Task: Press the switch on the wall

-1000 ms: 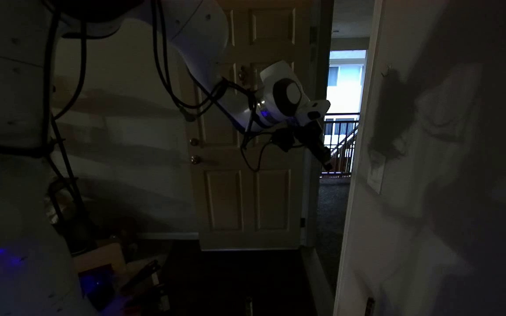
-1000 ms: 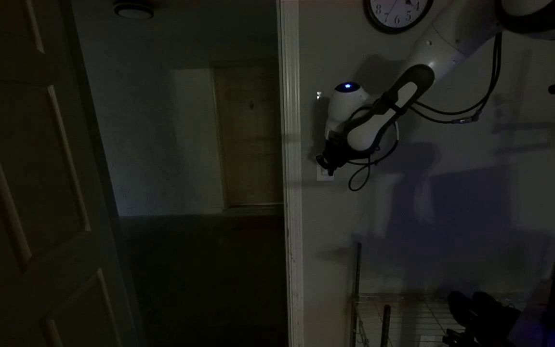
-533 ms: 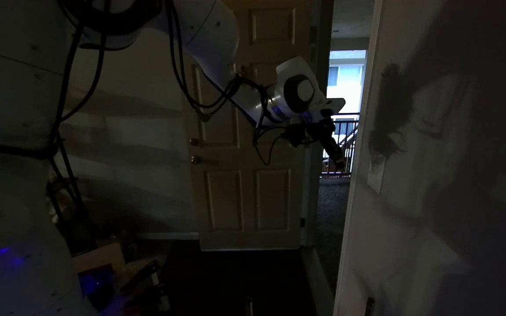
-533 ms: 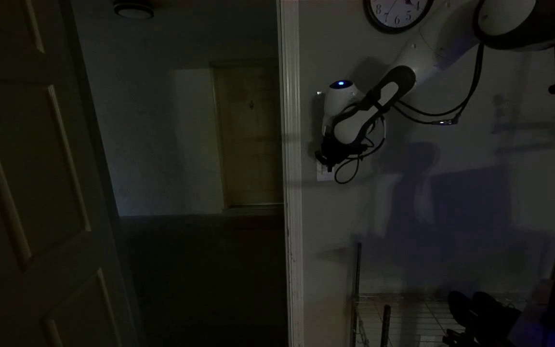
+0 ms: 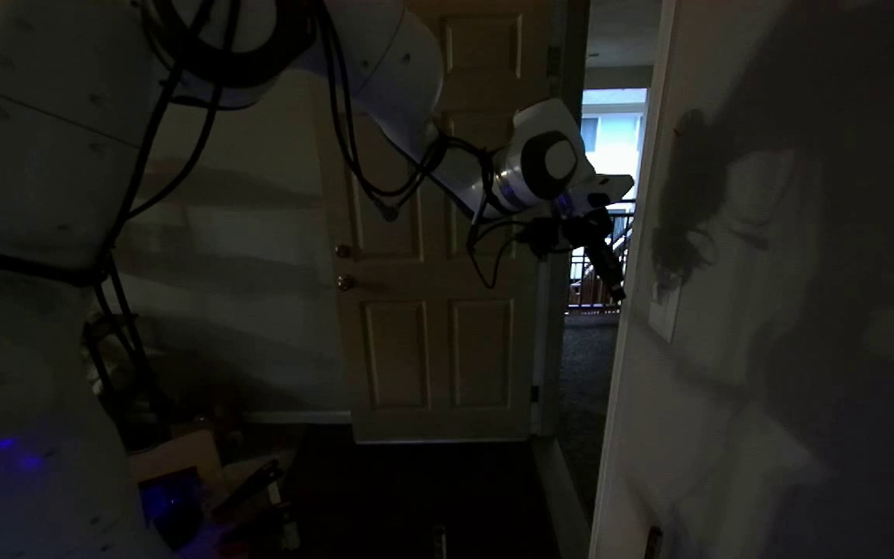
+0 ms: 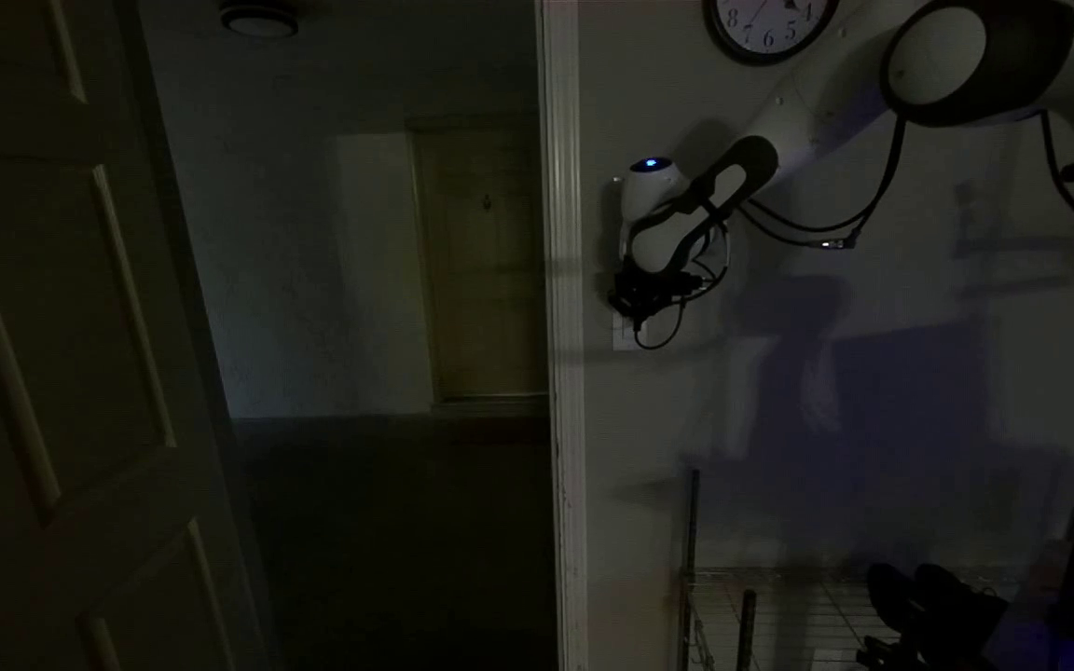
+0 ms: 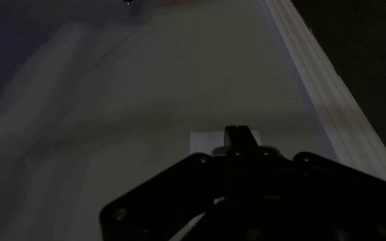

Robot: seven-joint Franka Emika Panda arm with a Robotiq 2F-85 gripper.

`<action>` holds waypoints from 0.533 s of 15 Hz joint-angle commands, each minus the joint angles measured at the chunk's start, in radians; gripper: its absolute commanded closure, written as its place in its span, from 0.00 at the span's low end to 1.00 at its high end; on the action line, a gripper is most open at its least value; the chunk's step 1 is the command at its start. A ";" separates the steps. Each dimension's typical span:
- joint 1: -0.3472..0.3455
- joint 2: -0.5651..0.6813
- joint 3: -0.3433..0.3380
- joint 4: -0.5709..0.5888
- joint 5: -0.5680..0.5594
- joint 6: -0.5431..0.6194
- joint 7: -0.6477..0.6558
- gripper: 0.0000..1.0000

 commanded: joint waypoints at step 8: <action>0.008 0.089 -0.038 0.131 0.042 -0.032 -0.091 0.96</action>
